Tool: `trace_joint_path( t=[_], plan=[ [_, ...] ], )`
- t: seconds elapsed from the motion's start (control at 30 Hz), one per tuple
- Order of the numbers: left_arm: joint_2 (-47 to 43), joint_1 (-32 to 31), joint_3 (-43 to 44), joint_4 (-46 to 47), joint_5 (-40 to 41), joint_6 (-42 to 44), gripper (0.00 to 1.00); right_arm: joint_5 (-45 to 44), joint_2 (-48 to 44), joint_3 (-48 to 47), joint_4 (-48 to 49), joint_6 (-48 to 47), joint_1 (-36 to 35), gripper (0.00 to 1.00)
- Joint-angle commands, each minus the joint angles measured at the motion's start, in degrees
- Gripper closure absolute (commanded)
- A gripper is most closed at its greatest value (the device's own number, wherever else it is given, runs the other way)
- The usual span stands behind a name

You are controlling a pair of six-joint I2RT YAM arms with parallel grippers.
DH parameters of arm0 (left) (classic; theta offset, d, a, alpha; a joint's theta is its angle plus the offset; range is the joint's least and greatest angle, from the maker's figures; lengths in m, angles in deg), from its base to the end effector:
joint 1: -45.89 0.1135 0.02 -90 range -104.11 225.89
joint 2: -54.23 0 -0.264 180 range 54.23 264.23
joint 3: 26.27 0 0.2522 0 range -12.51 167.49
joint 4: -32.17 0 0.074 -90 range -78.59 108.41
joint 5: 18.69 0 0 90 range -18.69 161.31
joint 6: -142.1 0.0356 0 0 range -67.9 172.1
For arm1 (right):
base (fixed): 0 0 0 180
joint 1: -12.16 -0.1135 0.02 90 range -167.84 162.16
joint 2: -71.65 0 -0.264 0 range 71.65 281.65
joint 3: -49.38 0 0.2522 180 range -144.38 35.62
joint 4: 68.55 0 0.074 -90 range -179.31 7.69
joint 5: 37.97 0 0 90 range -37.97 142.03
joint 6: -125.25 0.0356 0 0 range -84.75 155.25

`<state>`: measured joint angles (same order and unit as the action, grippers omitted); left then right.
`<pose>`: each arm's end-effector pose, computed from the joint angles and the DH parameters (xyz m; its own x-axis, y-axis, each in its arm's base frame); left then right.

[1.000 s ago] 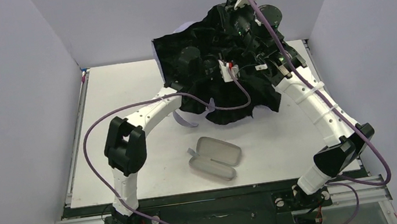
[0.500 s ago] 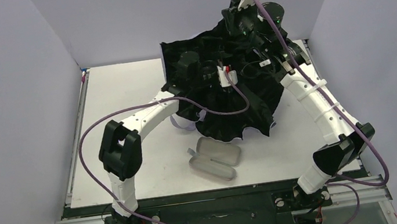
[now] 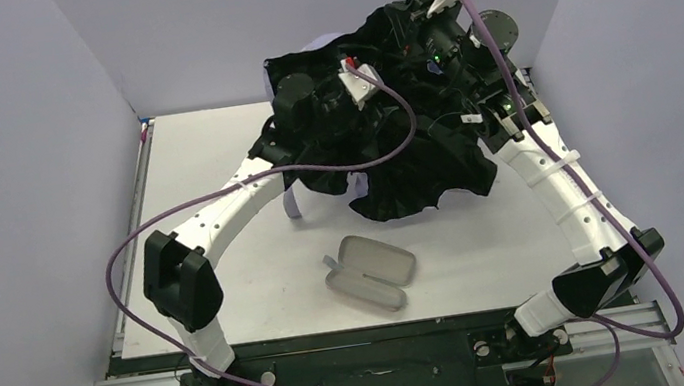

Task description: Open the umbrella

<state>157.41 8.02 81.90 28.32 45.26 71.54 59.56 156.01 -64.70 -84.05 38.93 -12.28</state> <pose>0.3357 -0.2809 0.3946 0.3137 0.1348 -0.9399 0.8417 0.4187 0.3410 0.2885 0.1362 0.5281 0.1894 0.1560 -0.9694 -0.5391 0.8417 0.0301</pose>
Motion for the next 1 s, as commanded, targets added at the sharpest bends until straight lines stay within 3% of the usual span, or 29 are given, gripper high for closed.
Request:
trace_joint_path(
  t=[0.0, 0.17, 0.27, 0.37, 0.5, 0.73, 0.87, 0.97],
  plan=[
    [-3.57, 0.43, -0.73, -2.5, 6.96, -4.76, 0.26, -0.16, -2.51, -1.25, 6.52, -0.12, -0.28, 1.0],
    [-3.23, 1.73, -6.41, -5.83, 11.34, -4.17, 0.29, -0.38, -2.24, -3.61, 5.95, 0.52, -0.26, 1.0],
    [-1.46, 3.7, -7.94, -9.26, 14.5, -2.8, 0.38, -0.09, -2.4, -4.89, 5.21, 0.66, -0.09, 1.0],
    [-1.19, 8.29, -10.17, -14.33, 17.22, -3.21, 0.45, 0.01, -2.62, -6.5, 4.71, 0.64, 0.78, 1.0],
    [-4.37, 12.84, -15.09, -13.43, 16.97, -2.65, 0.48, 0.36, -3.12, -6.66, 4.19, 0.22, 1.98, 1.0],
    [-8.0, 17.11, -18.45, -11.06, 8.3, -4.83, 0.37, 0.74, -3.87, -4.48, 5.03, 0.27, 2.83, 1.0],
    [-11.7, 17.27, -16.72, -0.72, -5.82, -12.19, 0.28, 0.94, -3.81, -3.67, 4.91, 0.54, 2.22, 1.0],
    [-13.21, 15.05, -12.94, 4.81, -8.86, -14.87, 0.25, 1.23, -3.71, -2.94, 4.91, 0.62, 1.24, 1.0]
  ],
)
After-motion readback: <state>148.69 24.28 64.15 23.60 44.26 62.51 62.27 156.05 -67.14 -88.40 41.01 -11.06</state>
